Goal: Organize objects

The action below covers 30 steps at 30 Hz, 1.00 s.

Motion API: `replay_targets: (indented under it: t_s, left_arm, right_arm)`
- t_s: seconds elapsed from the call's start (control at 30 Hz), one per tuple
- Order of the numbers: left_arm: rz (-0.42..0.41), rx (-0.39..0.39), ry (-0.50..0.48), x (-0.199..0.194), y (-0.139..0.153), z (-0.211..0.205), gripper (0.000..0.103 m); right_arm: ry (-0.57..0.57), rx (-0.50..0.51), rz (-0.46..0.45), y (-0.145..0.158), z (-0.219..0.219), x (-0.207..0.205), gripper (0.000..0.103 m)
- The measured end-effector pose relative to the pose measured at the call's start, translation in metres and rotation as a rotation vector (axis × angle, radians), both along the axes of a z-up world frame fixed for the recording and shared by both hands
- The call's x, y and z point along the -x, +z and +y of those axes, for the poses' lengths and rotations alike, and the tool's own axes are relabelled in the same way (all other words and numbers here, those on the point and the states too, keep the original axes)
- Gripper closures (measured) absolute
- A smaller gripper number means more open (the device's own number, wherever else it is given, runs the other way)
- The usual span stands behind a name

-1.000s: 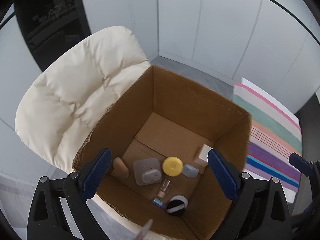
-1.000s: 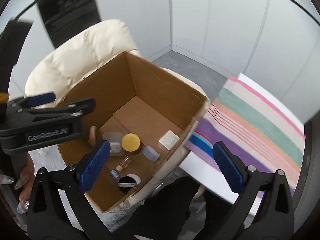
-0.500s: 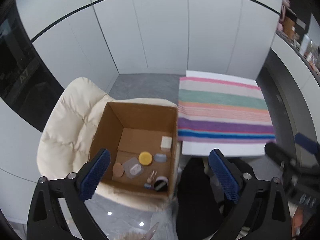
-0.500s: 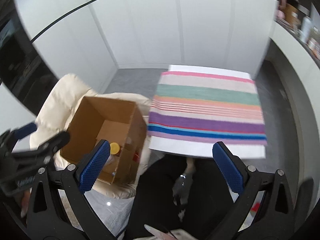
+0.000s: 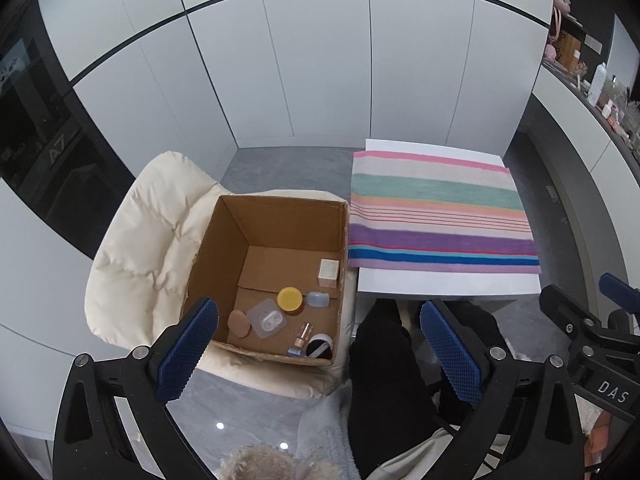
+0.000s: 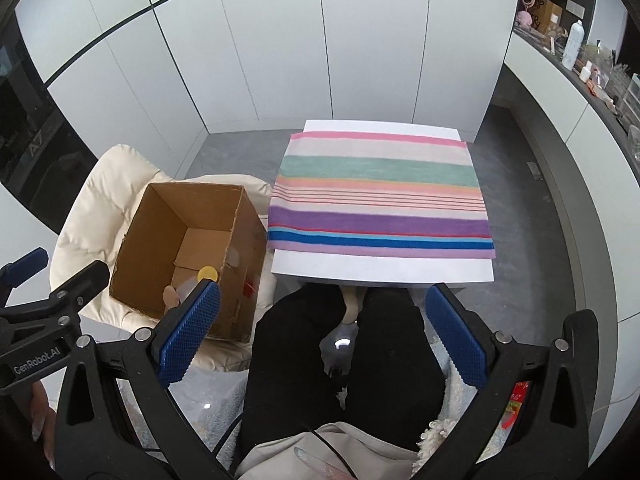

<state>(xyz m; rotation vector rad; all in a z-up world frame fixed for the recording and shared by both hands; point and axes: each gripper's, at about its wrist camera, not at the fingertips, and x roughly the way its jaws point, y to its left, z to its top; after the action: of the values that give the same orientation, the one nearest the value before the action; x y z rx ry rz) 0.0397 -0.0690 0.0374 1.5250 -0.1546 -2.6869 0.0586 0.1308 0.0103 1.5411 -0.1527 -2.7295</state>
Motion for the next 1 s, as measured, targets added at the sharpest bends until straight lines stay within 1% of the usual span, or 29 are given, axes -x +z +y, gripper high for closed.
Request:
replay_targets:
  t_s: [0.13,0.3,0.47,0.6,1.0]
  left_arm:
    - [0.006,-0.003,-0.015,-0.006,0.003,0.004,0.001]
    - [0.013,0.024,-0.023,-0.01,0.003,0.01,0.001]
    - [0.003,0.006,-0.031,-0.01,0.003,0.01,0.001]
    - [0.001,0.012,-0.031,-0.011,0.001,0.011,0.001]
    - [-0.009,-0.005,-0.031,-0.012,0.001,0.013,0.001]
  right_arm:
    - [0.023,-0.014,0.012,0.003,-0.008,-0.006,0.0]
    - [0.027,-0.025,0.016,0.004,-0.013,-0.01,0.0]
    - [0.017,-0.022,0.019,0.004,-0.011,-0.012,0.0]
    - [0.016,-0.02,0.017,0.004,-0.01,-0.012,0.0]
    - [0.013,-0.019,0.023,0.003,-0.008,-0.012,0.0]
